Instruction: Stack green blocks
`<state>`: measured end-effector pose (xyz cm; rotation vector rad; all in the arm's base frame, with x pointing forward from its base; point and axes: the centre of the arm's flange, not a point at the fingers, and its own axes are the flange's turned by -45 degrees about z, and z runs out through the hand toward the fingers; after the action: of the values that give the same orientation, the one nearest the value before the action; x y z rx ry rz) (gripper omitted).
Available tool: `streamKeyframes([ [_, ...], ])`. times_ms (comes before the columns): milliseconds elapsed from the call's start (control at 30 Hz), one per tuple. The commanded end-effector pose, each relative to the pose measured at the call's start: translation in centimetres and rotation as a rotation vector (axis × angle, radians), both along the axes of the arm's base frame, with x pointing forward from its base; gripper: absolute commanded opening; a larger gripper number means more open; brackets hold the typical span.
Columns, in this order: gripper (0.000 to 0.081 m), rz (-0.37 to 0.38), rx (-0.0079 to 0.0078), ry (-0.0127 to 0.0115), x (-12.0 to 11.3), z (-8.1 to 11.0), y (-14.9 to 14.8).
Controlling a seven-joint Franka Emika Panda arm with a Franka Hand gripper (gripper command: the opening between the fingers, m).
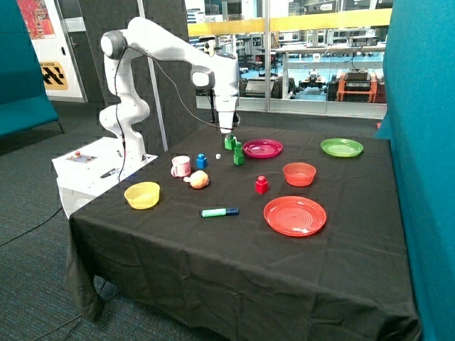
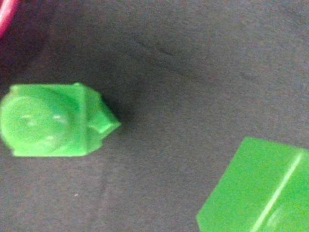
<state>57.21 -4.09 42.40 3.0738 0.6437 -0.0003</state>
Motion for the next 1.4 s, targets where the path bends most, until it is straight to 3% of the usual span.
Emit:
streamKeyframes([
  [0, 0.0, 0.043, 0.0012, 0.0001, -1.1, 1.1, 2.6],
  [567, 0.0, 0.095, 0.0012, 0.0001, -1.9, 0.6, 6.4],
  [1367, 0.0, 0.096, 0.0012, 0.0001, -1.3, -0.6, 6.3],
])
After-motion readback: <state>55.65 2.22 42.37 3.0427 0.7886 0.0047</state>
